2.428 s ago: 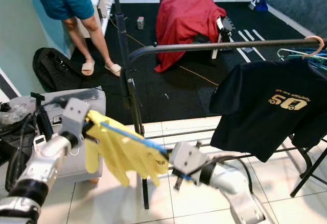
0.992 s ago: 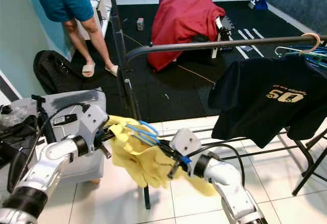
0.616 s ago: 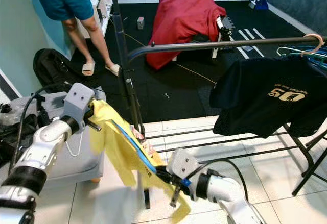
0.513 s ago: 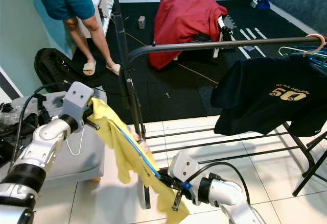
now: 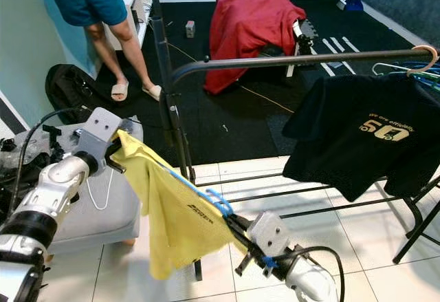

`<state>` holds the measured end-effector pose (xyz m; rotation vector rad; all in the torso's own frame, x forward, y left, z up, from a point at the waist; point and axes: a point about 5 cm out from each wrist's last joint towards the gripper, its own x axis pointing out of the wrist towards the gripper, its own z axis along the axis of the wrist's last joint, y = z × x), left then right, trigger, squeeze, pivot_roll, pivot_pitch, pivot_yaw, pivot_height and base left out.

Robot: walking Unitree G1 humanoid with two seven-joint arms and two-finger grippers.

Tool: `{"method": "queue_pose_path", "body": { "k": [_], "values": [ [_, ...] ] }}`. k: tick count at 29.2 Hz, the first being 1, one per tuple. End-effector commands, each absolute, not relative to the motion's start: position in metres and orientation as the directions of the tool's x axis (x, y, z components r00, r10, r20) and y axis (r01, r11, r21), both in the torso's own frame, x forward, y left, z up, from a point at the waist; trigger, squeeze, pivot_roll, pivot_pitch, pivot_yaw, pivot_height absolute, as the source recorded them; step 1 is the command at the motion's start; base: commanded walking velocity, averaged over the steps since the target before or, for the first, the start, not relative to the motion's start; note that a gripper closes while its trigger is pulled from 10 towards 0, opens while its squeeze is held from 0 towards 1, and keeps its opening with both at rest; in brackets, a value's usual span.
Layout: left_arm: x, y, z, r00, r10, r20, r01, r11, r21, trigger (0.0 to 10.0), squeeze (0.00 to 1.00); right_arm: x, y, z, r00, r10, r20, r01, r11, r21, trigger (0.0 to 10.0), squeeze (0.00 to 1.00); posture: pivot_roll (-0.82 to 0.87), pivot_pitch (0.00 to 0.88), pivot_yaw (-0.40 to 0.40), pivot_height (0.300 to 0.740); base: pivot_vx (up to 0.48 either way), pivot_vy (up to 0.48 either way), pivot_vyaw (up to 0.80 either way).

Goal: Hang hanger

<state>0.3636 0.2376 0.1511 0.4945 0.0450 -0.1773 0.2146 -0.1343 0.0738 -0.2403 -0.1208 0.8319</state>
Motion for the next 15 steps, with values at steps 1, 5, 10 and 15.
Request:
{"method": "queue_pose_path", "body": {
  "k": [1, 5, 10, 15],
  "values": [
    [0.364, 0.254, 0.159, 0.997, -0.062, -0.050, 0.078, 0.873, 0.481, 0.0, 0.00, 0.207, -0.142, 0.064, 0.676, 0.736, -0.031, -0.718, 0.649, -0.253, 10.0, 0.00, -0.09, 0.127, 0.013, 0.740, 0.000, 0.000, 0.00],
    [0.364, 0.247, 0.152, 0.993, -0.093, -0.078, 0.119, 0.869, 0.481, 0.0, 0.00, 0.212, -0.132, 0.070, 0.665, 0.747, -0.003, -0.721, 0.641, -0.264, 10.0, 0.00, -0.09, 0.127, 0.013, 0.740, 0.000, 0.000, 0.00],
    [0.358, 0.212, 0.118, 0.946, -0.248, -0.208, 0.316, 0.842, 0.437, 0.0, 0.00, 0.227, -0.095, 0.099, 0.576, 0.812, 0.093, -0.746, 0.568, -0.348, 10.0, 0.00, -0.09, 0.125, 0.013, 0.740, 0.000, 0.000, 0.00],
    [0.349, 0.185, 0.101, 0.873, -0.396, -0.286, 0.485, 0.771, 0.413, 0.0, 0.00, 0.233, -0.083, 0.099, 0.537, 0.838, 0.094, -0.758, 0.529, -0.382, 10.0, 0.00, -0.09, 0.124, 0.012, 0.740, 0.000, 0.000, 0.00]
  ]
}}
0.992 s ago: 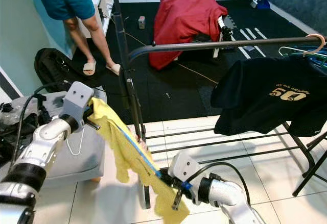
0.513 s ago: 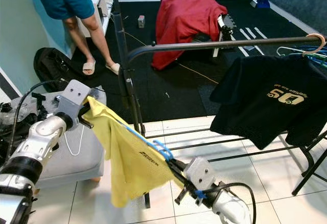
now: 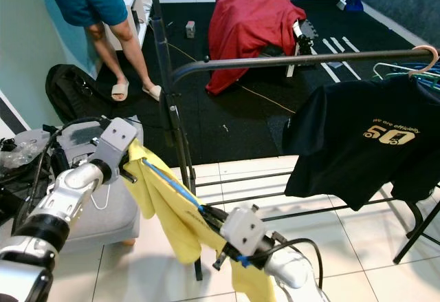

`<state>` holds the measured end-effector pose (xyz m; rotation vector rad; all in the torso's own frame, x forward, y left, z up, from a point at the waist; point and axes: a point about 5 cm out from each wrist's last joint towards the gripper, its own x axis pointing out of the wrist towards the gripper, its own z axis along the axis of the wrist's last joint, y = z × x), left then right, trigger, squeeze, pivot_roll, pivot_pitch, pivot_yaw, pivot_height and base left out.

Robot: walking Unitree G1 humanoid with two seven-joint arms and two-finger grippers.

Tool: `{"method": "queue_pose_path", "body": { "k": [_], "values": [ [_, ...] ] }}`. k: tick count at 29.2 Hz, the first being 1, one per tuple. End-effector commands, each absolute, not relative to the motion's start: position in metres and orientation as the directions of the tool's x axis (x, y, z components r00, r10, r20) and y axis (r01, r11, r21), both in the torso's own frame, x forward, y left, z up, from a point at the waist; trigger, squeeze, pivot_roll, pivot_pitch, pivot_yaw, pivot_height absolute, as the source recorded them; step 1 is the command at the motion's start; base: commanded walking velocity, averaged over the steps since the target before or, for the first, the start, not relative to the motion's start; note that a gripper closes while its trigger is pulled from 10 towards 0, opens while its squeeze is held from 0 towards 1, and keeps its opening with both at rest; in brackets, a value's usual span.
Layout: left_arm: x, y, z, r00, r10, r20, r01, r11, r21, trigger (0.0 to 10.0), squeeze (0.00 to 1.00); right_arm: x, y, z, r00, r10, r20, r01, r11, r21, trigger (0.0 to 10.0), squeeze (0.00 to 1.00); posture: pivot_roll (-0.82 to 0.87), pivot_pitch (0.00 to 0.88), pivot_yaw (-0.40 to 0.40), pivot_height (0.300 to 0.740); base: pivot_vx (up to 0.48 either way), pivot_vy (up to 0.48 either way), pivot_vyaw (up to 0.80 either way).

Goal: Hang hanger

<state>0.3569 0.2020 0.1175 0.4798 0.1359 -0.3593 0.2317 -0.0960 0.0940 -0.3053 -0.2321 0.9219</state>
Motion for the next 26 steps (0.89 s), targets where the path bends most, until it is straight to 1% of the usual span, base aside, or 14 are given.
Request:
{"method": "queue_pose_path", "body": {
  "k": [1, 2, 4, 10, 12, 14, 15, 16, 17, 19, 21, 22, 24, 26],
  "values": [
    [0.349, 0.185, 0.101, 0.873, -0.396, -0.286, 0.485, 0.771, 0.413, 0.0, 0.00, 0.233, -0.083, 0.099, 0.537, 0.838, 0.094, -0.758, 0.529, -0.382, 10.0, 0.00, -0.09, 0.124, 0.012, 0.740, 0.000, 0.000, 0.00],
    [0.349, 0.185, 0.101, 0.873, -0.396, -0.286, 0.485, 0.771, 0.413, 0.0, 0.00, 0.233, -0.083, 0.099, 0.537, 0.838, 0.094, -0.758, 0.529, -0.382, 10.0, 0.00, -0.09, 0.124, 0.012, 0.740, 0.000, 0.000, 0.00],
    [0.340, 0.161, 0.087, 0.817, -0.478, -0.323, 0.575, 0.718, 0.393, 0.0, 0.00, 0.238, -0.068, 0.097, 0.487, 0.871, 0.069, -0.784, 0.471, -0.404, 10.0, 0.00, -0.10, 0.121, 0.011, 0.740, 0.000, 0.000, 0.00],
    [0.341, 0.157, 0.086, 0.833, -0.467, -0.296, 0.551, 0.746, 0.375, 0.0, 0.00, 0.237, -0.053, 0.093, 0.464, 0.884, 0.063, -0.805, 0.450, -0.388, 10.0, 0.00, -0.10, 0.116, 0.007, 0.740, 0.000, 0.000, 0.00],
    [0.351, 0.173, 0.103, 0.900, -0.385, -0.203, 0.435, 0.812, 0.389, 0.0, 0.00, 0.246, -0.060, 0.069, 0.581, 0.811, -0.067, -0.772, 0.523, -0.362, 10.0, 0.00, -0.10, 0.113, 0.008, 0.740, 0.000, 0.000, 0.00],
    [0.351, 0.173, 0.103, 0.900, -0.385, -0.203, 0.435, 0.812, 0.389, 0.0, 0.00, 0.246, -0.060, 0.069, 0.581, 0.811, -0.067, -0.772, 0.523, -0.362, 10.0, 0.00, -0.10, 0.113, 0.008, 0.740, 0.000, 0.000, 0.00],
    [0.354, 0.180, 0.111, 0.920, -0.357, -0.165, 0.393, 0.833, 0.389, 0.0, 0.00, 0.250, -0.064, 0.060, 0.619, 0.777, -0.118, -0.757, 0.549, -0.355, 10.0, 0.00, -0.10, 0.111, 0.009, 0.740, 0.000, 0.000, 0.00],
    [0.354, 0.180, 0.111, 0.920, -0.357, -0.165, 0.393, 0.833, 0.389, 0.0, 0.00, 0.250, -0.064, 0.060, 0.619, 0.777, -0.118, -0.757, 0.549, -0.355, 10.0, 0.00, -0.10, 0.111, 0.009, 0.740, 0.000, 0.000, 0.00],
    [0.358, 0.187, 0.122, 0.937, -0.331, -0.113, 0.348, 0.855, 0.383, 0.0, 0.00, 0.231, -0.013, 0.055, 0.634, 0.753, -0.175, -0.761, 0.569, -0.312, 10.0, 0.00, -0.09, 0.102, 0.010, 0.740, 0.000, 0.000, 0.00],
    [0.358, 0.187, 0.122, 0.937, -0.331, -0.113, 0.348, 0.855, 0.383, 0.0, 0.00, 0.231, -0.013, 0.055, 0.634, 0.753, -0.175, -0.761, 0.569, -0.312, 10.0, 0.00, -0.09, 0.102, 0.010, 0.740, 0.000, 0.000, 0.00],
    [0.363, 0.208, 0.145, 0.967, -0.254, -0.022, 0.245, 0.902, 0.356, 0.0, 0.00, 0.200, 0.056, 0.071, 0.679, 0.718, -0.154, -0.727, 0.626, -0.282, 10.0, 0.00, -0.09, 0.096, 0.009, 0.740, 0.000, 0.000, 0.00],
    [0.363, 0.208, 0.145, 0.967, -0.254, -0.022, 0.245, 0.902, 0.356, 0.0, 0.00, 0.200, 0.056, 0.071, 0.679, 0.718, -0.154, -0.727, 0.626, -0.282, 10.0, 0.00, -0.09, 0.096, 0.009, 0.740, 0.000, 0.000, 0.00],
    [0.366, 0.229, 0.156, 0.987, -0.164, -0.002, 0.151, 0.909, 0.389, 0.0, 0.00, 0.191, 0.077, 0.080, 0.660, 0.745, -0.098, -0.740, 0.621, -0.257, 10.0, 0.00, -0.09, 0.092, 0.005, 0.740, 0.000, 0.000, 0.00],
    [0.366, 0.236, 0.158, 0.991, -0.135, -0.005, 0.125, 0.905, 0.406, 0.0, 0.00, 0.191, 0.079, 0.082, 0.640, 0.764, -0.080, -0.754, 0.606, -0.253, 10.0, 0.00, -0.09, 0.092, 0.005, 0.740, 0.000, 0.000, 0.00]
  ]
}}
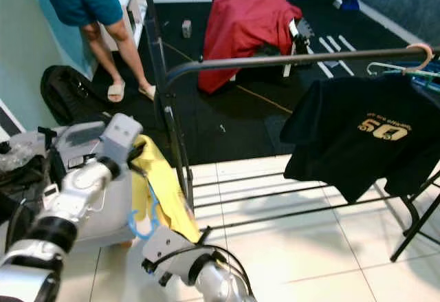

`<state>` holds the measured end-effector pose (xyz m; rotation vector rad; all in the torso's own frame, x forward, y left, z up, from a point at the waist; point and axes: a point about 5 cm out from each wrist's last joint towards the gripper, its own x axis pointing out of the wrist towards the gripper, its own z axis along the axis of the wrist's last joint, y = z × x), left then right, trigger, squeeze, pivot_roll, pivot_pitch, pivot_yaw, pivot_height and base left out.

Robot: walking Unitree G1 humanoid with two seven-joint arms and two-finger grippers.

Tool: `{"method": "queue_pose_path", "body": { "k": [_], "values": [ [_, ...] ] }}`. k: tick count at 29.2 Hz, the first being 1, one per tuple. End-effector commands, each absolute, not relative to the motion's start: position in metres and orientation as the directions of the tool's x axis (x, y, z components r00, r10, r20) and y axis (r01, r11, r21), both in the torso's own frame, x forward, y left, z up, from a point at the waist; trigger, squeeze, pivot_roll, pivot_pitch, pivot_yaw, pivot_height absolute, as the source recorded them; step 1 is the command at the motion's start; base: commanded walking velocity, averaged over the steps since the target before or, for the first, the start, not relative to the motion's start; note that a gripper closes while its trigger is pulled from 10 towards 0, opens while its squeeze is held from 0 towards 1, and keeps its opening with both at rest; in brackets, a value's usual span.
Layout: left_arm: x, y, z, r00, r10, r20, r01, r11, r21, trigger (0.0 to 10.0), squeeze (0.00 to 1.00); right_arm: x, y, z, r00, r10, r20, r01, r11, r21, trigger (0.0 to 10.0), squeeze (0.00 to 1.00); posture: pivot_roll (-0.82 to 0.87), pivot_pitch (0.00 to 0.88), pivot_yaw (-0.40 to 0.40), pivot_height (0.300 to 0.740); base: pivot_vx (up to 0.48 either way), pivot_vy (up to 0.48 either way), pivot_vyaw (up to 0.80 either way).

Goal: Hang hanger

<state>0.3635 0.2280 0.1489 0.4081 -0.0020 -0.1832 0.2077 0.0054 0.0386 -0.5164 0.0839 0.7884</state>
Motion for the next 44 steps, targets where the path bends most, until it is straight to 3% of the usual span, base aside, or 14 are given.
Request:
{"method": "queue_pose_path", "body": {
  "k": [1, 13, 15, 16, 18, 21, 22, 24, 25, 26, 27, 28, 29, 44],
  "values": [
    [0.366, 0.236, 0.158, 0.991, -0.135, -0.005, 0.125, 0.905, 0.406, 0.0, 0.00, 0.191, 0.079, 0.082, 0.640, 0.764, -0.080, -0.754, 0.606, -0.253, 10.0, 0.00, -0.09, 0.092, 0.005, 0.740, 0.000, 0.000, 0.00],
    [0.371, 0.262, 0.165, 1.000, 0.024, -0.006, -0.019, 0.887, 0.462, 0.0, 0.00, 0.192, 0.085, 0.089, 0.651, 0.759, -0.004, -0.727, 0.621, -0.294, 10.0, 0.00, -0.10, 0.098, 0.010, 0.740, 0.000, 0.000, 0.00],
    [0.369, 0.246, 0.158, 0.999, -0.045, 0.013, 0.037, 0.927, 0.373, 0.0, 0.00, 0.190, 0.077, 0.093, 0.782, 0.622, 0.042, -0.577, 0.748, -0.329, 10.0, 0.00, -0.10, 0.108, 0.018, 0.740, 0.000, 0.000, 0.00],
    [0.369, 0.246, 0.158, 0.999, -0.045, 0.013, 0.037, 0.927, 0.373, 0.0, 0.00, 0.190, 0.077, 0.093, 0.782, 0.622, 0.042, -0.577, 0.748, -0.329, 10.0, 0.00, -0.10, 0.108, 0.018, 0.740, 0.000, 0.000, 0.00],
    [0.365, 0.228, 0.142, 0.994, -0.112, -0.006, 0.108, 0.948, 0.300, 0.0, 0.00, 0.185, 0.063, 0.091, 0.937, 0.343, 0.072, -0.320, 0.921, -0.221, 10.0, 0.00, -0.10, 0.110, 0.018, 0.740, 0.000, 0.000, 0.00],
    [0.364, 0.224, 0.137, 0.993, -0.120, -0.019, 0.120, 0.952, 0.280, 0.0, 0.00, 0.182, 0.057, 0.089, 0.970, 0.233, 0.069, -0.220, 0.963, -0.158, 10.0, 0.00, -0.10, 0.111, 0.016, 0.740, 0.000, 0.000, 0.00],
    [0.363, 0.220, 0.132, 0.992, -0.122, -0.028, 0.126, 0.960, 0.250, 0.0, 0.00, 0.209, -0.003, 0.074, 0.994, 0.108, 0.016, -0.106, 0.992, -0.069, 10.0, 0.00, -0.10, 0.112, 0.016, 0.740, 0.000, 0.000, 0.00],
    [0.363, 0.220, 0.132, 0.992, -0.122, -0.028, 0.126, 0.960, 0.250, 0.0, 0.00, 0.209, -0.003, 0.074, 0.994, 0.108, 0.016, -0.106, 0.992, -0.069, 10.0, 0.00, -0.10, 0.112, 0.016, 0.740, 0.000, 0.000, 0.00],
    [0.361, 0.213, 0.126, 0.990, -0.137, -0.038, 0.142, 0.967, 0.212, 0.0, 0.00, 0.247, -0.092, 0.061, 0.998, 0.038, -0.042, -0.040, 0.999, -0.032, 10.0, 0.00, -0.10, 0.110, 0.016, 0.740, 0.000, 0.000, 0.00],
    [0.361, 0.213, 0.126, 0.990, -0.137, -0.038, 0.142, 0.967, 0.212, 0.0, 0.00, 0.247, -0.092, 0.061, 0.998, 0.038, -0.042, -0.040, 0.999, -0.032, 10.0, 0.00, -0.10, 0.110, 0.016, 0.740, 0.000, 0.000, 0.00],
    [0.359, 0.205, 0.120, 0.987, -0.153, -0.052, 0.159, 0.972, 0.171, 0.0, 0.00, 0.273, -0.155, 0.075, 0.999, 0.033, -0.034, -0.033, 0.999, -0.002, 10.0, 0.00, -0.09, 0.106, 0.015, 0.740, 0.000, 0.000, 0.00],
    [0.359, 0.205, 0.120, 0.987, -0.153, -0.052, 0.159, 0.972, 0.171, 0.0, 0.00, 0.273, -0.155, 0.075, 0.999, 0.033, -0.034, -0.033, 0.999, -0.002, 10.0, 0.00, -0.09, 0.106, 0.015, 0.740, 0.000, 0.000, 0.00],
    [0.357, 0.195, 0.114, 0.982, -0.180, -0.061, 0.187, 0.970, 0.153, 0.0, 0.00, 0.288, -0.189, 0.092, 0.999, 0.041, -0.003, -0.041, 0.999, 0.023, 10.0, 0.00, -0.09, 0.106, 0.014, 0.740, 0.000, 0.000, 0.00],
    [0.344, 0.174, 0.094, 0.969, -0.224, -0.104, 0.235, 0.966, 0.106, 0.0, 0.00, 0.301, -0.182, 0.089, 0.998, 0.055, -0.024, -0.053, 0.994, 0.093, 10.0, 0.00, -0.09, 0.104, 0.027, 0.740, 0.000, 0.000, 0.00]
  ]
}}
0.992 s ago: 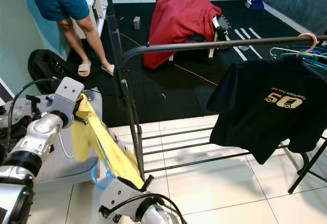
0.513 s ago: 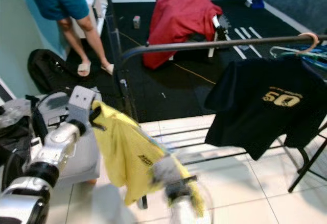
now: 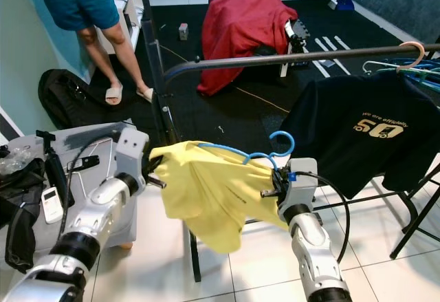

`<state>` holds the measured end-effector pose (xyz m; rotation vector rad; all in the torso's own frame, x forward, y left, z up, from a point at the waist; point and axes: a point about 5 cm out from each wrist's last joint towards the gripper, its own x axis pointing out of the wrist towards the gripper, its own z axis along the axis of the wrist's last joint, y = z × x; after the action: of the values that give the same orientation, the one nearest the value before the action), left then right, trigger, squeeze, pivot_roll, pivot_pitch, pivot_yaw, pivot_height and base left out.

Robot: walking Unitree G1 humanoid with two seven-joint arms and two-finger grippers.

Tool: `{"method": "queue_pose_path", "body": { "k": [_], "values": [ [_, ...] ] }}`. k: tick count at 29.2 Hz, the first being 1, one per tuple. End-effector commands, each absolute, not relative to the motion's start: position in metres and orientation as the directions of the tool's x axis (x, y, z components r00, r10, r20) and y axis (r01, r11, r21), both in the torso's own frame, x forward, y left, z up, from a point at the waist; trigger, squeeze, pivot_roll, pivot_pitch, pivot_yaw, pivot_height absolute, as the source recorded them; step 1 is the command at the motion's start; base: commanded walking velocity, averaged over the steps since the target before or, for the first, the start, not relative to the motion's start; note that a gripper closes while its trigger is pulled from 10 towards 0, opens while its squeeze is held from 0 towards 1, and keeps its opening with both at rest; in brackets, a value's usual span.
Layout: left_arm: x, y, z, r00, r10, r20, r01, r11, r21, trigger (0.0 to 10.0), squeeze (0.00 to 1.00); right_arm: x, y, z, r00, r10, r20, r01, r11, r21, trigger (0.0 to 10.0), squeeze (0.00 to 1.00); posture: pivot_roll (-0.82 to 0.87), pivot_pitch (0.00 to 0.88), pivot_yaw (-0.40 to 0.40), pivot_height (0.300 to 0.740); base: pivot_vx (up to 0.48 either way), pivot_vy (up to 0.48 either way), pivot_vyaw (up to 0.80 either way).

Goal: Hang hanger

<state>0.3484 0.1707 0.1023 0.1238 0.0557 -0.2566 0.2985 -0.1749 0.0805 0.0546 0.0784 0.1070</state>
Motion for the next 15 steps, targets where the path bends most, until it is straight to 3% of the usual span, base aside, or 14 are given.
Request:
{"method": "queue_pose_path", "body": {
  "k": [1, 3, 4, 6, 7, 12, 14, 15],
  "values": [
    [0.343, 0.173, 0.092, 0.968, -0.226, -0.109, 0.238, 0.966, 0.106, 0.0, 0.00, 0.303, -0.177, 0.089, 0.997, 0.070, -0.023, -0.067, 0.993, 0.100, 10.0, 0.00, -0.09, 0.104, 0.030, 0.740, 0.000, 0.000, 0.00],
    [0.343, 0.173, 0.092, 0.968, -0.226, -0.109, 0.238, 0.966, 0.106, 0.0, 0.00, 0.303, -0.177, 0.089, 0.997, 0.070, -0.023, -0.067, 0.993, 0.100, 10.0, 0.00, -0.09, 0.104, 0.030, 0.740, 0.000, 0.000, 0.00],
    [0.337, 0.179, 0.085, 0.967, -0.215, -0.133, 0.233, 0.963, 0.137, 0.0, 0.00, 0.292, -0.146, 0.075, 0.935, 0.338, -0.104, -0.340, 0.940, -0.005, 10.0, 0.00, -0.08, 0.099, 0.025, 0.740, 0.000, 0.000, 0.00],
    [0.337, 0.179, 0.085, 0.967, -0.215, -0.133, 0.233, 0.963, 0.137, 0.0, 0.00, 0.292, -0.146, 0.075, 0.935, 0.338, -0.104, -0.340, 0.940, -0.005, 10.0, 0.00, -0.08, 0.099, 0.025, 0.740, 0.000, 0.000, 0.00],
    [0.331, 0.188, 0.078, 0.970, -0.186, -0.153, 0.210, 0.965, 0.157, 0.0, 0.00, 0.278, -0.127, 0.063, 0.838, 0.518, -0.173, -0.534, 0.843, -0.063, 10.0, 0.00, -0.08, 0.104, 0.021, 0.740, 0.000, 0.000, 0.00],
    [0.331, 0.188, 0.078, 0.970, -0.186, -0.153, 0.210, 0.965, 0.157, 0.0, 0.00, 0.278, -0.127, 0.063, 0.838, 0.518, -0.173, -0.534, 0.843, -0.063, 10.0, 0.00, -0.08, 0.104, 0.021, 0.740, 0.000, 0.000, 0.00],
    [0.329, 0.218, 0.080, 0.984, -0.078, -0.159, 0.108, 0.976, 0.191, 0.0, 0.00, 0.256, -0.118, 0.059, 0.634, 0.749, -0.191, -0.771, 0.630, -0.092, 10.0, 0.00, -0.08, 0.111, 0.016, 0.740, 0.000, 0.000, 0.00],
    [0.329, 0.218, 0.080, 0.984, -0.078, -0.159, 0.108, 0.976, 0.191, 0.0, 0.00, 0.256, -0.118, 0.059, 0.634, 0.749, -0.191, -0.771, 0.630, -0.092, 10.0, 0.00, -0.08, 0.111, 0.016, 0.740, 0.000, 0.000, 0.00]
  ]
}}
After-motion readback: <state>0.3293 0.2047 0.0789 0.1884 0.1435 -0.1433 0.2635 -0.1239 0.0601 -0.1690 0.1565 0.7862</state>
